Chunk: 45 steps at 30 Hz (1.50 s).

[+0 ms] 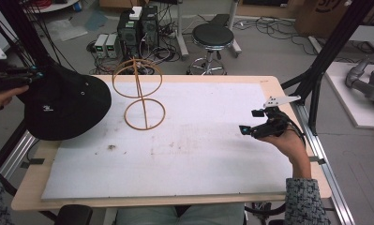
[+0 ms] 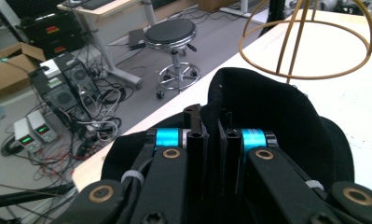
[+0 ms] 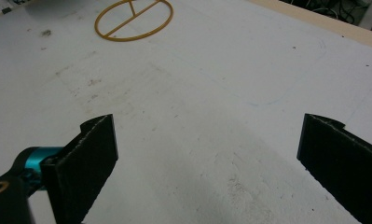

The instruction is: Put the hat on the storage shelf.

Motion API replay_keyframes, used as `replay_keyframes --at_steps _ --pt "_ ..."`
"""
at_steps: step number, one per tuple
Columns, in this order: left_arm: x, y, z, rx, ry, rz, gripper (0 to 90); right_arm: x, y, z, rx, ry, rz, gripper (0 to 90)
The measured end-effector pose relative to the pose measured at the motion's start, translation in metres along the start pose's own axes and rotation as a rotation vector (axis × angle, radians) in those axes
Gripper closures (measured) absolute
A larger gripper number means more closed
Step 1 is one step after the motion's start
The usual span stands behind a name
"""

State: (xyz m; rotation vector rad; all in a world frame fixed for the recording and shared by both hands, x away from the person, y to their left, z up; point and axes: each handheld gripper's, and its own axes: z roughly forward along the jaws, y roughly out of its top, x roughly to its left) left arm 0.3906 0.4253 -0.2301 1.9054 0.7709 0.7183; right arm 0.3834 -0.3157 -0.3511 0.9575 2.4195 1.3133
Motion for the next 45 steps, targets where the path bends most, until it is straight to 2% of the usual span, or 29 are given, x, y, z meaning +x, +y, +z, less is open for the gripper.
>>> replay_keyframes --at_steps 9,18,27,34,45 --pt "0.002 0.029 -0.019 -0.035 0.017 0.009 84.9 0.0 -0.001 -0.002 -0.001 -0.003 0.003 4.7" --pt "0.005 0.05 -0.022 -0.077 0.006 -0.002 84.9 0.002 -0.001 -0.004 0.002 -0.01 -0.004 4.7" --pt "0.006 0.063 -0.022 -0.143 -0.02 -0.022 84.9 0.004 -0.002 -0.003 0.01 -0.01 -0.007 4.7" --pt "0.006 0.074 -0.012 -0.159 -0.051 -0.018 84.9 0.005 -0.003 -0.006 0.011 -0.021 -0.002 4.7" --pt "0.001 0.092 0.014 -0.182 -0.095 -0.013 84.9 0.011 -0.009 -0.016 0.004 -0.039 0.002 4.7"
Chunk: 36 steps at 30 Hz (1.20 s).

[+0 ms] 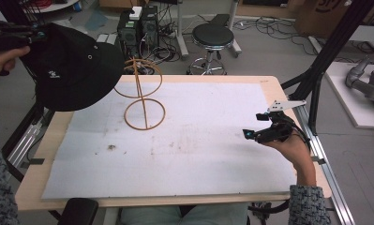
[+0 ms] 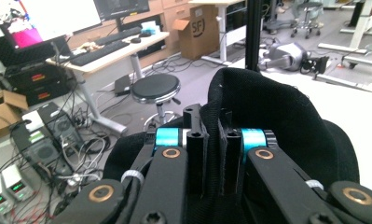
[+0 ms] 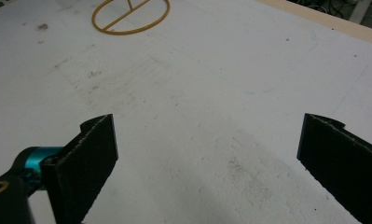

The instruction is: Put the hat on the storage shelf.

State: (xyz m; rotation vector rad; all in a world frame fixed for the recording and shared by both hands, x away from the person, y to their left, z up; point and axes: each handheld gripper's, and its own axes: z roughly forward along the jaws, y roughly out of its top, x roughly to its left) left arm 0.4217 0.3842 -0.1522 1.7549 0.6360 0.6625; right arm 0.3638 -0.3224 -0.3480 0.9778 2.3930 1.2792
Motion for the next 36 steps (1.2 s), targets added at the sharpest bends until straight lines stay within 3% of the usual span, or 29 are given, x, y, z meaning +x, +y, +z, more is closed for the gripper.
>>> replay_keyframes --at_steps 11,36 --pt "-0.004 0.004 0.034 -0.016 -0.063 -0.003 84.9 0.005 -0.005 -0.008 -0.001 -0.012 0.003 4.7" --pt "-0.019 0.003 0.092 0.008 -0.125 0.011 84.8 0.007 -0.009 -0.012 0.005 -0.02 0.007 4.7"
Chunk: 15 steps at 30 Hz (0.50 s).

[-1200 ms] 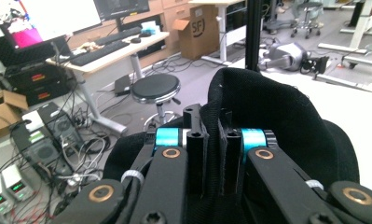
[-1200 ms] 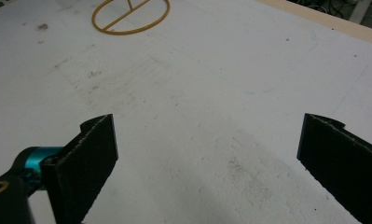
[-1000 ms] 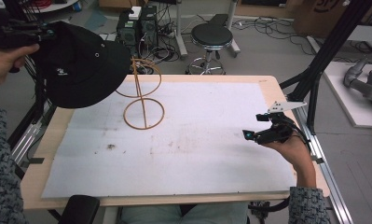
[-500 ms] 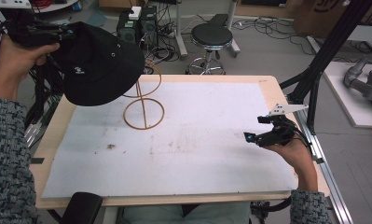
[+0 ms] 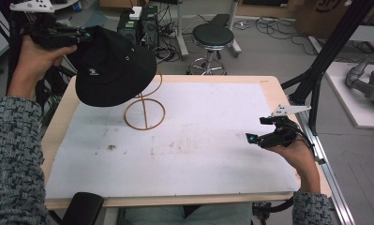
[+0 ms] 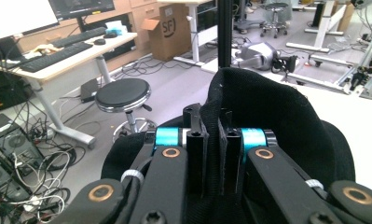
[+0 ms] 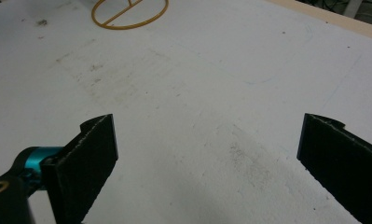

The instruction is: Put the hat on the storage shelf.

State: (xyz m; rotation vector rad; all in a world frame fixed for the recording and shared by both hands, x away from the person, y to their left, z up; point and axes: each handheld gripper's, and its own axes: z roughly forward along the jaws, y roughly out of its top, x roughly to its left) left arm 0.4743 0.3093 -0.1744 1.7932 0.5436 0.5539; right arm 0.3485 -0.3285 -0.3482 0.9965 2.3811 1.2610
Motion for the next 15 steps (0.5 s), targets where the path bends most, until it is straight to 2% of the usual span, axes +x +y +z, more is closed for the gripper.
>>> replay_keyframes --at_steps 8,15 --pt "-0.003 -0.003 0.018 0.007 -0.019 -0.014 84.8 0.0 0.0 0.0 0.0 -0.006 -0.003 4.7" --pt "-0.007 -0.006 0.032 0.036 -0.039 -0.003 84.8 0.0 0.0 0.0 0.001 -0.006 -0.001 4.7"
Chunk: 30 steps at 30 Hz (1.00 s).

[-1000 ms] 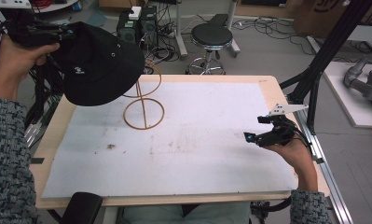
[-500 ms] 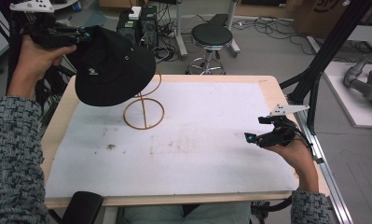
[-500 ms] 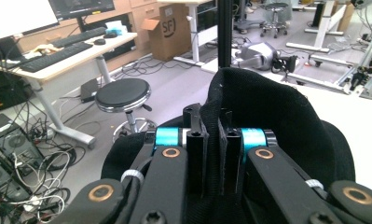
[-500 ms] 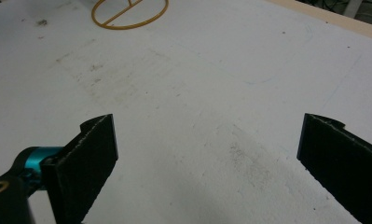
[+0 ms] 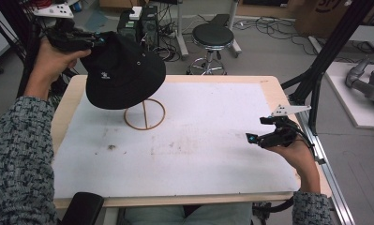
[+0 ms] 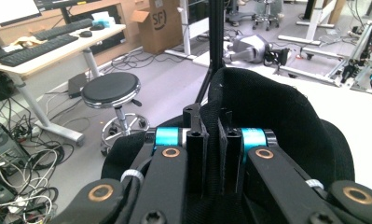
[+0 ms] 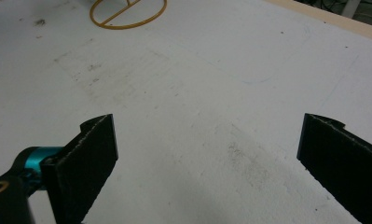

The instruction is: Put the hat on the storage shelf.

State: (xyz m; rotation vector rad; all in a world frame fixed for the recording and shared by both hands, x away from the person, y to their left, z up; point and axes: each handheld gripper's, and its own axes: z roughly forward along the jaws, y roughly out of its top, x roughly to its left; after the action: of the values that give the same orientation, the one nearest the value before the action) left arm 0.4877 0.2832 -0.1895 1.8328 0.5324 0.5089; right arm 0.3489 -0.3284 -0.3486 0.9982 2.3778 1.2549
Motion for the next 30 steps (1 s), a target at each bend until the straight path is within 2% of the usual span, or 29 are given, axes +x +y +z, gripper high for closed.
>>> replay_keyframes --at_steps 16,30 --pt "-0.006 -0.006 0.021 0.017 -0.04 0.01 84.1 0.0 0.0 0.0 0.006 0.003 -0.001 4.7" --pt "-0.01 -0.01 0.029 0.033 -0.07 0.021 81.8 0.0 0.0 0.0 0.006 0.007 -0.002 4.7"
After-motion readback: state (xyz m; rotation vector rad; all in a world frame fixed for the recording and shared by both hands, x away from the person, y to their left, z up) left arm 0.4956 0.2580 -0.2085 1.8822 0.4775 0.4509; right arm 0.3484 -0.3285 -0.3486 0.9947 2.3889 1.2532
